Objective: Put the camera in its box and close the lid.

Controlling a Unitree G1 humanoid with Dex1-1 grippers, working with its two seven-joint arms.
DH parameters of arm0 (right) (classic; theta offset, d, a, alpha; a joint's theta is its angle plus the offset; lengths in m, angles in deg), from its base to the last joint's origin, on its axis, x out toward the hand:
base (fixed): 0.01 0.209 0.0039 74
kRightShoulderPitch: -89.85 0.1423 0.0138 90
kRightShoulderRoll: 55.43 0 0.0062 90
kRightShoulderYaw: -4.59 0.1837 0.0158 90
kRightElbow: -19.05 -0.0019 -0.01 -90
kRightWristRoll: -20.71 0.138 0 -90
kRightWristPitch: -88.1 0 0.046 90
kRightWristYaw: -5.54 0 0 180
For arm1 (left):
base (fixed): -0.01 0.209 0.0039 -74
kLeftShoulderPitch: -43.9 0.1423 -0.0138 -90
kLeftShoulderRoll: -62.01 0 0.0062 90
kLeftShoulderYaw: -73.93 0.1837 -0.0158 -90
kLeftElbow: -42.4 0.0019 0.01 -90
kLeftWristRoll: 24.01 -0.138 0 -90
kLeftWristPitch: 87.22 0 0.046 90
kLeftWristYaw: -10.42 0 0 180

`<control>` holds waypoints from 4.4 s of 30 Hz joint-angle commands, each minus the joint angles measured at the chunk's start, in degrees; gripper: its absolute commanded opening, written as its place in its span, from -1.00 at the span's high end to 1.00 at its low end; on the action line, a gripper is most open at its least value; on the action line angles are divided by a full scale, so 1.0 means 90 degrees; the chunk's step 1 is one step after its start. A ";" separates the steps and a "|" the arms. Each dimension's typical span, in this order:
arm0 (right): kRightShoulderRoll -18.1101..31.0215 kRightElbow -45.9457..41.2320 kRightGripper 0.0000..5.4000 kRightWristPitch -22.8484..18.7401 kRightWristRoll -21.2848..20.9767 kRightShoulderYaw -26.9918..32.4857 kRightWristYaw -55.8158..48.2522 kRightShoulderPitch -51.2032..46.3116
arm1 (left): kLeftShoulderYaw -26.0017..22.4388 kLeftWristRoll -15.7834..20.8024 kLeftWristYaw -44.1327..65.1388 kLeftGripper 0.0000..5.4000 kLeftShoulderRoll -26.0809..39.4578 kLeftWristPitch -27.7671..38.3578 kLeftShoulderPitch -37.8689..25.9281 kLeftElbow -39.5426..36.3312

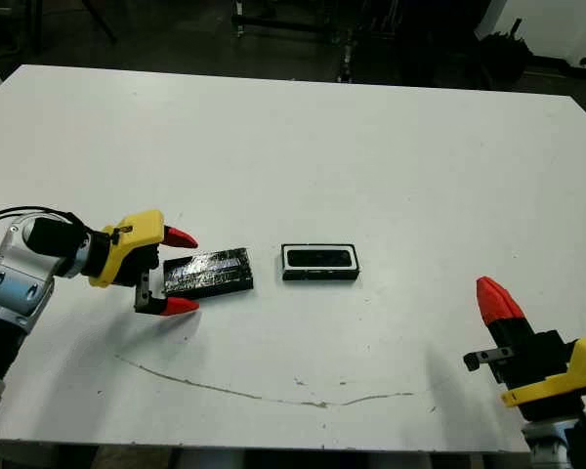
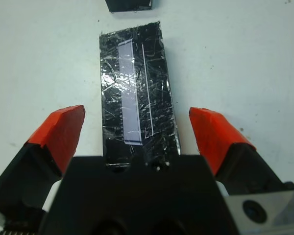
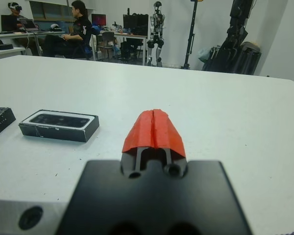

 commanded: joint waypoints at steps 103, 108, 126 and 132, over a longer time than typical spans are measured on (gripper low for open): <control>0.0088 -0.0001 1.00 0.0094 -0.0010 -0.0179 0.0174 -0.0137 | 0.0502 -0.0458 0.0466 -0.18 -0.2306 -0.0282 -0.2187 0.3261; 0.0093 -0.0001 1.00 0.0093 -0.0011 -0.0186 0.0168 -0.0131 | 0.0637 -0.0576 0.0699 -0.18 -0.2305 -0.0402 -0.2266 0.3285; 0.0075 -0.0005 1.00 0.0122 0.0017 -0.0186 0.0153 -0.0168 | 0.0717 -0.0726 0.0442 -0.18 -0.2461 -0.0350 -0.2047 0.2830; 0.0077 0.0016 1.00 0.0169 0.0009 -0.0181 0.0133 -0.0183 | 0.0748 -0.0756 0.0161 -0.18 -0.2645 -0.0152 -0.1868 0.2612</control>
